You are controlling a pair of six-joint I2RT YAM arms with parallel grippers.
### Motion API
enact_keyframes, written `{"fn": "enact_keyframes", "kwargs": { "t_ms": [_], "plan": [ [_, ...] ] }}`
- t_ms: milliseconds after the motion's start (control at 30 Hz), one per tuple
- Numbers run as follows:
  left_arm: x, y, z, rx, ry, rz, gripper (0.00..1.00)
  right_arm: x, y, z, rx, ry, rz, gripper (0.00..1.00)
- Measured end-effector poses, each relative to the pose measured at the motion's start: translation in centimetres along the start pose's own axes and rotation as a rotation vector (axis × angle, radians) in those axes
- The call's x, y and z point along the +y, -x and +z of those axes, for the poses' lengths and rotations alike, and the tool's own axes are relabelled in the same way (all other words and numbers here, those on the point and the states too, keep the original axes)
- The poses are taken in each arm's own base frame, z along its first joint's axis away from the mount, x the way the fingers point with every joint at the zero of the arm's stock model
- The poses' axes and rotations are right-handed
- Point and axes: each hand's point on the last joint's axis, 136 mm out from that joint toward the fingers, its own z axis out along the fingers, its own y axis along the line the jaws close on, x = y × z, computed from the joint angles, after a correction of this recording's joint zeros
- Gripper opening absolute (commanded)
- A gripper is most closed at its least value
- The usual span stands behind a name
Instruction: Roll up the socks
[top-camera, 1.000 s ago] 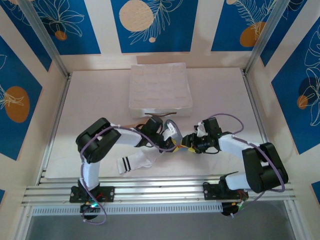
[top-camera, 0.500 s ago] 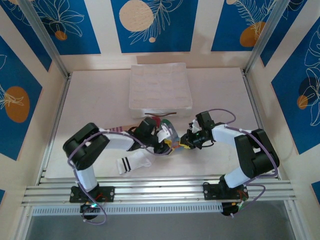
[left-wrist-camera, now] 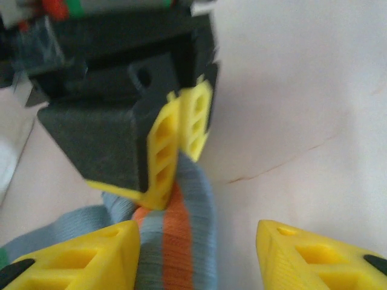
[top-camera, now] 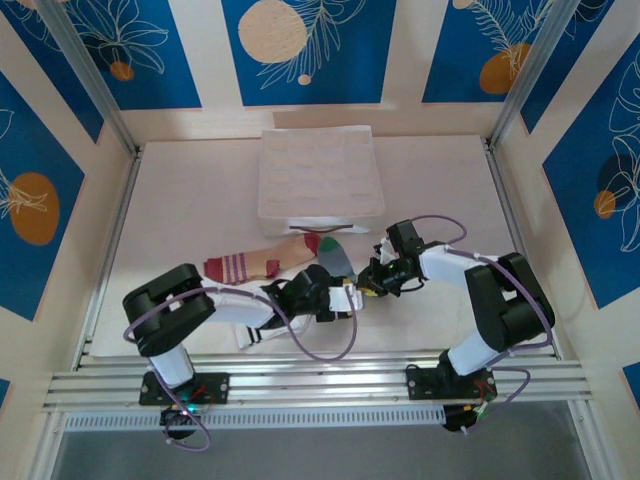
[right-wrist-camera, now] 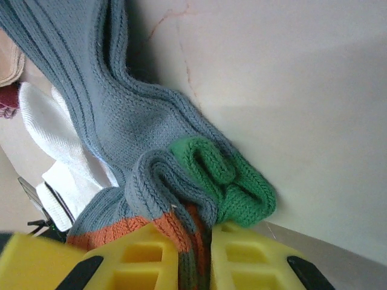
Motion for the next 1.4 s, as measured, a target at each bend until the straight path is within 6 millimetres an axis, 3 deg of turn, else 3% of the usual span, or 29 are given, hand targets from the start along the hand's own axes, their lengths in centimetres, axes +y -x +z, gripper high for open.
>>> {"fn": "enact_keyframes", "kwargs": {
  "t_ms": [67, 167, 300, 367, 533, 700, 1133, 1400],
  "plan": [
    [0.5, -0.7, 0.7, 0.038, 0.028, 0.006, 0.40, 0.0, 0.0, 0.0, 0.001, -0.001, 0.001, 0.15],
    [0.6, -1.2, 1.1, 0.065, 0.032, 0.008, 0.00, 0.0, 0.0, 0.0, 0.000, -0.003, 0.000, 0.21],
    [0.4, -1.0, 1.1, 0.063, 0.024, -0.001, 0.00, -0.3, -0.1, -0.2, -0.026, -0.039, -0.018, 0.46],
    [0.0, -0.7, 1.1, 0.046, -0.003, -0.013, 0.00, -0.8, -0.6, -0.8, -0.054, -0.078, -0.032, 0.54],
    [-1.8, 0.7, 0.8, -0.057, -0.118, -0.112, 0.00, -1.2, -2.5, -4.0, -0.136, -0.116, -0.061, 0.55],
    [-3.5, 1.1, -0.1, -0.141, -0.234, -0.257, 0.00, -0.9, -2.4, -6.1, -0.199, -0.107, -0.092, 0.55],
    [-2.2, 0.2, -0.5, -0.203, -0.385, -0.637, 0.00, 1.8, -1.3, -1.1, -0.074, 0.059, -0.171, 0.56],
    [-0.7, -1.4, -0.2, -0.121, -0.391, -0.825, 0.00, 1.3, -1.6, -0.4, -0.079, 0.115, -0.178, 0.51]
  ]
}}
